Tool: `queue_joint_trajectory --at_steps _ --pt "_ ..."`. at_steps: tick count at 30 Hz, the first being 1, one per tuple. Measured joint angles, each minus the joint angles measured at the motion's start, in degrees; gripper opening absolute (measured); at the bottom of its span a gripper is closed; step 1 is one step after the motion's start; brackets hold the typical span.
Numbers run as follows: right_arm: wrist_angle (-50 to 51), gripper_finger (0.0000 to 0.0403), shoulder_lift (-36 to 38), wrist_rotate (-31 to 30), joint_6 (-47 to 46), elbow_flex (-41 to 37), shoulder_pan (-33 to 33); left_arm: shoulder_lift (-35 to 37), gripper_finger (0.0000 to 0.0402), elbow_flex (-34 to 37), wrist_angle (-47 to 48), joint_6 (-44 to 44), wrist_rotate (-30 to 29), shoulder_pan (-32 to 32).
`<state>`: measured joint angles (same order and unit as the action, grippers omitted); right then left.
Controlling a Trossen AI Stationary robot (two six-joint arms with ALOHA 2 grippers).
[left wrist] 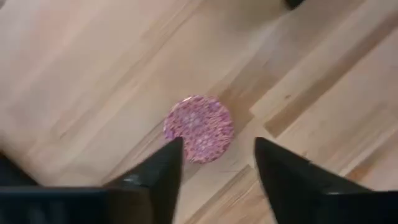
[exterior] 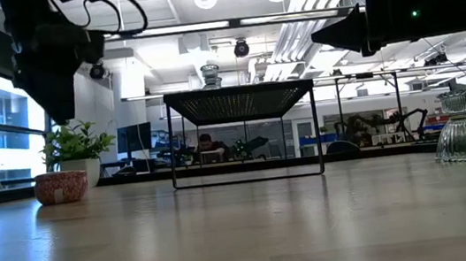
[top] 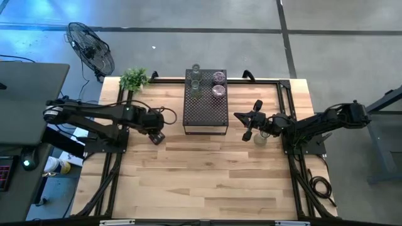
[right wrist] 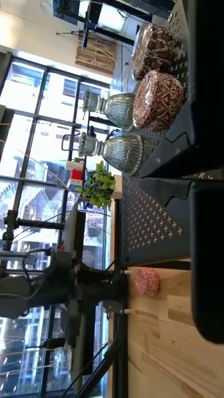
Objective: Stock candles and vases on shelf
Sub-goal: Put the pink scented candle on the shelf
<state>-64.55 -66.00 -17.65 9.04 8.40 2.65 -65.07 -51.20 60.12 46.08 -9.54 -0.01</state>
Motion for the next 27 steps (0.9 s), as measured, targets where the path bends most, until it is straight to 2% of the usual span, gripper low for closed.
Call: queue_joint_trajectory --at_steps 5,9,14,21,27 --pt "0.0 0.0 0.0 0.2 0.0 0.0 0.0 -3.9 0.0302 0.0 -1.0 2.1 -0.1 0.0" --pt "0.0 0.0 0.0 0.2 0.0 0.0 0.0 -8.4 0.0346 0.0 -2.5 -0.6 1.2 0.0" --pt "0.0 0.0 0.0 0.3 0.0 0.0 0.0 -11.1 0.0353 0.6 -2.5 -3.4 1.1 0.1" --pt "-0.3 0.0 0.0 1.5 0.0 0.0 0.0 -10.5 0.0353 9.7 -10.8 -3.4 5.4 3.9" --pt "-0.5 0.0 0.0 1.6 0.0 0.0 0.0 -10.5 0.0353 12.2 -15.0 -4.8 5.9 5.8"
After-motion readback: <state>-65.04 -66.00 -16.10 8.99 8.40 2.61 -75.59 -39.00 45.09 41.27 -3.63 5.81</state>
